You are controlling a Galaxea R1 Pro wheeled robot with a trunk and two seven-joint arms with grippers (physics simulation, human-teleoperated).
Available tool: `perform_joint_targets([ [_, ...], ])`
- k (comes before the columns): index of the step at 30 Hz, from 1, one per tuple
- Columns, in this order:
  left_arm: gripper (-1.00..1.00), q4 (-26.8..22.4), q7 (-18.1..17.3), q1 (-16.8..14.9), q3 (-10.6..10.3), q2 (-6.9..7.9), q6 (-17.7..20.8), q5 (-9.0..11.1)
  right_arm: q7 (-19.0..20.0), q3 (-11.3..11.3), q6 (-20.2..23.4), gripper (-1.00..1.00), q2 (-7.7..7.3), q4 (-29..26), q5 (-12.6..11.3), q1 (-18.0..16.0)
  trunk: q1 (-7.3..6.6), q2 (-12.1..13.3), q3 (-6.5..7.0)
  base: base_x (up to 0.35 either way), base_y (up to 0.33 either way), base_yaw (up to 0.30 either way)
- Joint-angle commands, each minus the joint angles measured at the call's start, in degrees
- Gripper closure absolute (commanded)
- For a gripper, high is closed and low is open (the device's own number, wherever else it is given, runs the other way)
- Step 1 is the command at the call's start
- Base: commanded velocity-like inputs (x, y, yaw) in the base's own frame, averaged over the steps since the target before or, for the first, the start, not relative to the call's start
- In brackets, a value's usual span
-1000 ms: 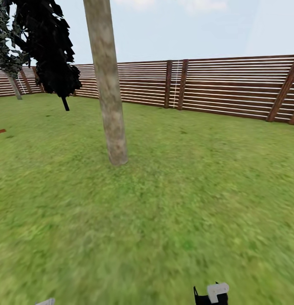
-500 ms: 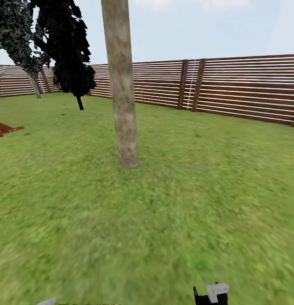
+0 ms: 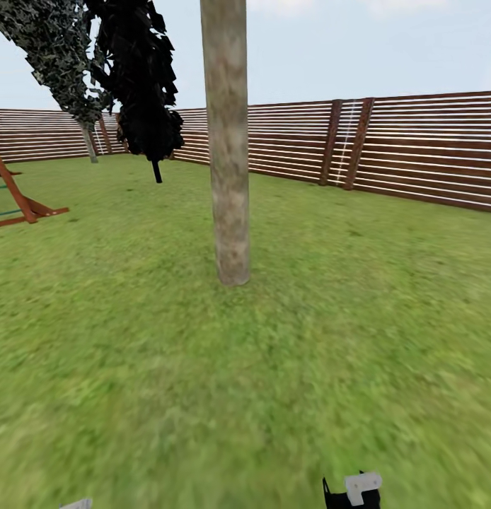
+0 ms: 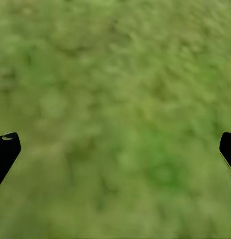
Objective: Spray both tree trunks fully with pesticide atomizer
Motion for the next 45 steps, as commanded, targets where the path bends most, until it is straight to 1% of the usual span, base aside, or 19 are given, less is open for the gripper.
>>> perform_joint_targets([
  [1,1.0,0.03,-0.33,-0.02,0.51,0.0,-0.17,-0.34,-0.4,-0.24,-0.13,-1.0,-0.01,0.04,0.67,-0.03,0.02,-0.02,-0.05,0.338,0.0,0.002],
  [5,1.0,0.05,-0.28,-0.04,0.51,0.0,-0.17,-0.29,-0.4,-0.25,-0.13,-1.0,-0.05,0.02,0.7,-0.03,0.02,-0.02,-0.05,0.339,0.0,0.0],
  [9,1.0,0.12,-0.24,-0.03,0.51,0.0,-0.17,-0.41,-0.65,-0.3,-0.07,-1.0,-0.07,0.0,0.56,-0.03,0.02,-0.02,-0.05,0.339,0.0,0.167],
  [20,1.0,0.12,-0.24,-0.04,0.51,0.0,-0.17,-0.34,-0.5,-0.34,-0.13,-1.0,-0.48,-0.11,0.51,-0.03,0.02,-0.02,-0.04,0.339,0.0,0.006],
  [25,1.0,0.12,-0.24,-0.02,0.51,0.0,-0.17,-0.34,-0.49,-0.3,-0.13,-1.0,-0.43,-0.06,0.57,-0.03,0.02,-0.02,0.13,0.339,0.0,-0.135],
  [37,1.0,0.12,-0.24,-0.01,0.51,-0.17,-0.17,-0.53,-0.49,-0.25,-0.13,-1.0,-0.22,0.04,0.61,-0.03,0.02,-0.02,0.15,0.339,0.0,-0.016],
  [45,1.0,0.12,-0.24,-0.02,0.51,-0.25,-0.17,-0.55,-0.49,-0.24,-0.13,-1.0,-0.19,0.04,0.65,-0.03,0.02,-0.02,0.15,0.339,0.0,-0.229],
])
